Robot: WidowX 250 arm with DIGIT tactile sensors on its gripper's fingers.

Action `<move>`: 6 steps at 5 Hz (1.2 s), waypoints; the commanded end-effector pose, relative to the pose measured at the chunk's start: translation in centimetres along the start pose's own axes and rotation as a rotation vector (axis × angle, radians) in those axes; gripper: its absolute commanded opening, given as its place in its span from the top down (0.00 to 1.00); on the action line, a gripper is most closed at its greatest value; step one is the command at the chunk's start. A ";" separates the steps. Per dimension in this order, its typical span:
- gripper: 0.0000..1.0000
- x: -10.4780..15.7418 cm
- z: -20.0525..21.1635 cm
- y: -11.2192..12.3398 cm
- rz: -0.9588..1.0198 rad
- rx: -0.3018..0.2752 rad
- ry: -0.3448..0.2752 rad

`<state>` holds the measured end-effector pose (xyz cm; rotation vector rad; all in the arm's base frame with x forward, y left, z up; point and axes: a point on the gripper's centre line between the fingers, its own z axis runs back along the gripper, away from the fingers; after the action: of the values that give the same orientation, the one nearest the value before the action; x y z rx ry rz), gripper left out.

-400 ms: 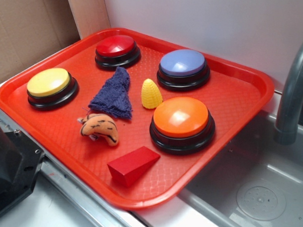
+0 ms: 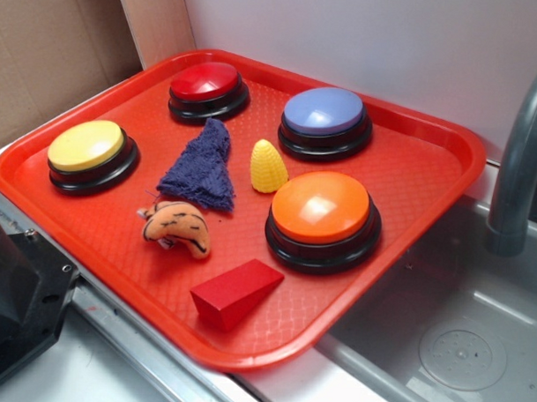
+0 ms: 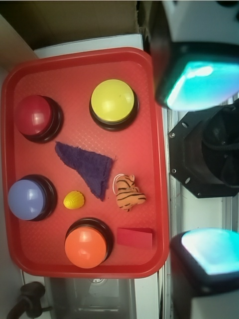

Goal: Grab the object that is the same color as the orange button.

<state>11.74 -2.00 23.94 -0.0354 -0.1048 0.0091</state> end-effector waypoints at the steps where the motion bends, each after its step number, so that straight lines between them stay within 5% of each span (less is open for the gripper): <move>1: 0.00 1.0 -4.1 -0.2 -0.537 0.245 0.149; 3: 0.00 0.3 -10.2 1.2 -1.054 0.346 0.285; 4: 0.00 0.8 -14.1 1.6 -1.100 0.277 0.372; 6: 0.00 2.0 -18.9 -2.3 -1.171 0.066 0.391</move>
<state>15.51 -4.65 4.80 0.0904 0.3145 -1.1505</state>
